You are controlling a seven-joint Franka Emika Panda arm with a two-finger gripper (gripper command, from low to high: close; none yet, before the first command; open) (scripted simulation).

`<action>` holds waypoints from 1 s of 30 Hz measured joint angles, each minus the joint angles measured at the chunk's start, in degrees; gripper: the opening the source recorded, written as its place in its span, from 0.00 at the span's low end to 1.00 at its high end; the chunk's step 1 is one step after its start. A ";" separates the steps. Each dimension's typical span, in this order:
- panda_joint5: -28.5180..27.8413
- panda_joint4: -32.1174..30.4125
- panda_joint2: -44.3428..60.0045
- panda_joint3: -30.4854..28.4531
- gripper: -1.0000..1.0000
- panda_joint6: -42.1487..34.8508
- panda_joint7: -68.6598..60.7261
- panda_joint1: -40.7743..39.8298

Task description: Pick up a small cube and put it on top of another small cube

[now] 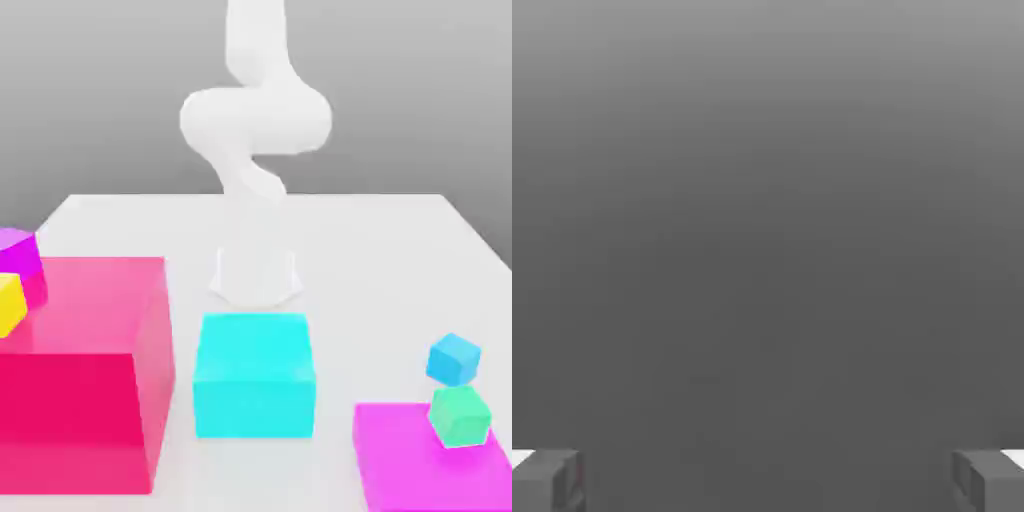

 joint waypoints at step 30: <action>-23.55 -19.27 58.21 10.84 0.00 35.13 25.87 29.43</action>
